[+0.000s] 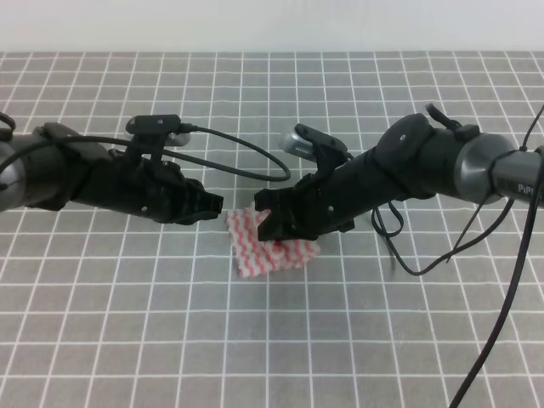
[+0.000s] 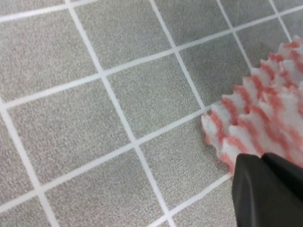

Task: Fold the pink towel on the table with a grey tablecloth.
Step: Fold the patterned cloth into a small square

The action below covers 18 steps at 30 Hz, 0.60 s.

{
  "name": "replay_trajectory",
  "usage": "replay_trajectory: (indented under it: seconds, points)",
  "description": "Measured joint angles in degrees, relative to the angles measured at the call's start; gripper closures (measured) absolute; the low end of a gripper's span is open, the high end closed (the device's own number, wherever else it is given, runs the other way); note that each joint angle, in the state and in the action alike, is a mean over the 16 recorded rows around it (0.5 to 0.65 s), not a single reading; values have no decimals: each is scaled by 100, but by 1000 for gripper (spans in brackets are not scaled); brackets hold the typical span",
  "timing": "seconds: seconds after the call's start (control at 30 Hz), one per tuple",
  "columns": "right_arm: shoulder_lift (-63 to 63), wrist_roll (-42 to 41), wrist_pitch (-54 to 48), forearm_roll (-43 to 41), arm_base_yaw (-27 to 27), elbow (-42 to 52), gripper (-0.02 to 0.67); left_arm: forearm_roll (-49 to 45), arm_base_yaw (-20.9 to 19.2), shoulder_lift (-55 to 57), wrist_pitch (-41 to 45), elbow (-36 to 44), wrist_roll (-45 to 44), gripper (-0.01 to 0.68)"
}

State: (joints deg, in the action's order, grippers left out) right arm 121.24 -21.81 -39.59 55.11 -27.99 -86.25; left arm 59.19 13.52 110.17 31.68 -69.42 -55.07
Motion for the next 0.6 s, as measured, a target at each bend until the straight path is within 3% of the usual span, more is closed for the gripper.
replay_trajectory:
  seconds: [0.6]
  points:
    - [55,-133,95,217,-3,0,659,0,0,0,7,0,-7,674]
